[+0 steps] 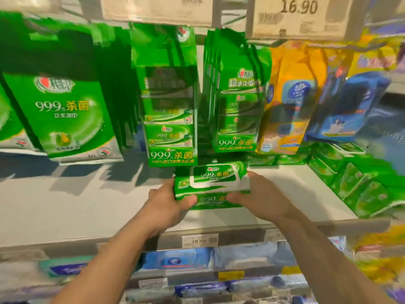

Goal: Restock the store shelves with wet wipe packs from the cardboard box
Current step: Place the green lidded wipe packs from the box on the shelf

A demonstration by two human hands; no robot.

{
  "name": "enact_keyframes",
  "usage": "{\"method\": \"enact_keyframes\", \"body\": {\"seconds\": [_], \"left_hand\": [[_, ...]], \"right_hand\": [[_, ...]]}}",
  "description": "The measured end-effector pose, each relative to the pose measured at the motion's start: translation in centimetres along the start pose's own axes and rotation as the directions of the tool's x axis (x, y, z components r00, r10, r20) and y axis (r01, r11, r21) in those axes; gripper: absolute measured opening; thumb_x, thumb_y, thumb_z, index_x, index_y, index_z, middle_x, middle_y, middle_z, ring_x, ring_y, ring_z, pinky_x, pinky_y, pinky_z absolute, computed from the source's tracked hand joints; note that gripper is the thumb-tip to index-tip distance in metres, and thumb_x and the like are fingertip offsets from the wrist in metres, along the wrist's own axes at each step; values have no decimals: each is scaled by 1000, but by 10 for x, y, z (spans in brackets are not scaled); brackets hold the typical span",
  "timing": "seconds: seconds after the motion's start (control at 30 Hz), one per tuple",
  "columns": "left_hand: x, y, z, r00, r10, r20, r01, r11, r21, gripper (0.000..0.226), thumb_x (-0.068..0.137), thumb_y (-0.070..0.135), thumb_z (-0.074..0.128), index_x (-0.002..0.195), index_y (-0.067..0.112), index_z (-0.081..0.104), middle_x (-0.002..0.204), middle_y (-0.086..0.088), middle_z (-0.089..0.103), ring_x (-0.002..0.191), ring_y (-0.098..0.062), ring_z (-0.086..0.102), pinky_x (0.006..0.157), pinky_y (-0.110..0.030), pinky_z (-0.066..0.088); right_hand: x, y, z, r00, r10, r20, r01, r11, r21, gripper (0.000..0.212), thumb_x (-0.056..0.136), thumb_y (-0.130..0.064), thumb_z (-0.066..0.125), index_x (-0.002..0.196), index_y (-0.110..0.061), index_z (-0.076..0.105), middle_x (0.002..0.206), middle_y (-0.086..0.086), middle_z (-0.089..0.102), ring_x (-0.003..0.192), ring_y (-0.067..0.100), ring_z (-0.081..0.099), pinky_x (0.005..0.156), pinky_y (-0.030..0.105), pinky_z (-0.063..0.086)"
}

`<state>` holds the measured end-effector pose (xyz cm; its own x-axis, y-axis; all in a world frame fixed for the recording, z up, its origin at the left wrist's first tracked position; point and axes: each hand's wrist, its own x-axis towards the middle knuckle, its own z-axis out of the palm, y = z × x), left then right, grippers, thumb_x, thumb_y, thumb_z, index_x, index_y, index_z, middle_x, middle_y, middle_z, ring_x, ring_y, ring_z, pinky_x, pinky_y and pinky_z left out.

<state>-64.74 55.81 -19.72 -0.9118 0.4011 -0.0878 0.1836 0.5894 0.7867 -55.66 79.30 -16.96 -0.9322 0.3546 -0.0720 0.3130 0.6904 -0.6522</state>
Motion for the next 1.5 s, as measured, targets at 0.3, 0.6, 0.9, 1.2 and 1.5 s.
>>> {"method": "enact_keyframes", "body": {"seconds": [0.3,0.6,0.9,1.2,1.5], "left_hand": [[40,4,4,998,-67,-16,69,993,95,48,88,54,69,128,29,58,119,3,70,113,-26,64,101,-41,51],[86,-4,23,980,-168,-107,176,982,63,55,93,54,65,142,34,51,153,6,49,141,-24,40,117,-40,31],[83,-16,23,969,-181,-167,173,983,-62,55,79,62,72,125,33,65,131,4,67,123,-27,57,107,-45,46],[104,5,30,919,-384,-85,390,918,67,87,93,75,43,157,17,34,166,-7,29,154,-29,24,125,-42,18],[94,5,33,959,-215,-184,237,965,108,69,93,68,53,151,33,43,158,4,46,145,-26,41,117,-43,35]], "right_hand": [[49,15,1,999,14,38,-7,987,-158,89,83,-67,70,147,-11,46,145,10,57,128,26,56,90,29,44],[87,19,4,996,85,-9,-85,975,-204,81,78,-80,64,115,-8,61,105,6,65,100,25,65,84,34,53],[89,29,3,998,-49,38,53,989,-139,27,98,-49,63,105,-24,67,91,-4,60,89,19,57,70,30,37],[95,27,7,986,145,-81,-154,981,-118,44,96,-62,55,116,-23,58,116,10,65,110,34,62,92,41,51],[89,29,8,971,226,-81,-225,974,21,43,78,-57,53,80,-15,58,71,7,54,73,30,62,71,38,55]]}}
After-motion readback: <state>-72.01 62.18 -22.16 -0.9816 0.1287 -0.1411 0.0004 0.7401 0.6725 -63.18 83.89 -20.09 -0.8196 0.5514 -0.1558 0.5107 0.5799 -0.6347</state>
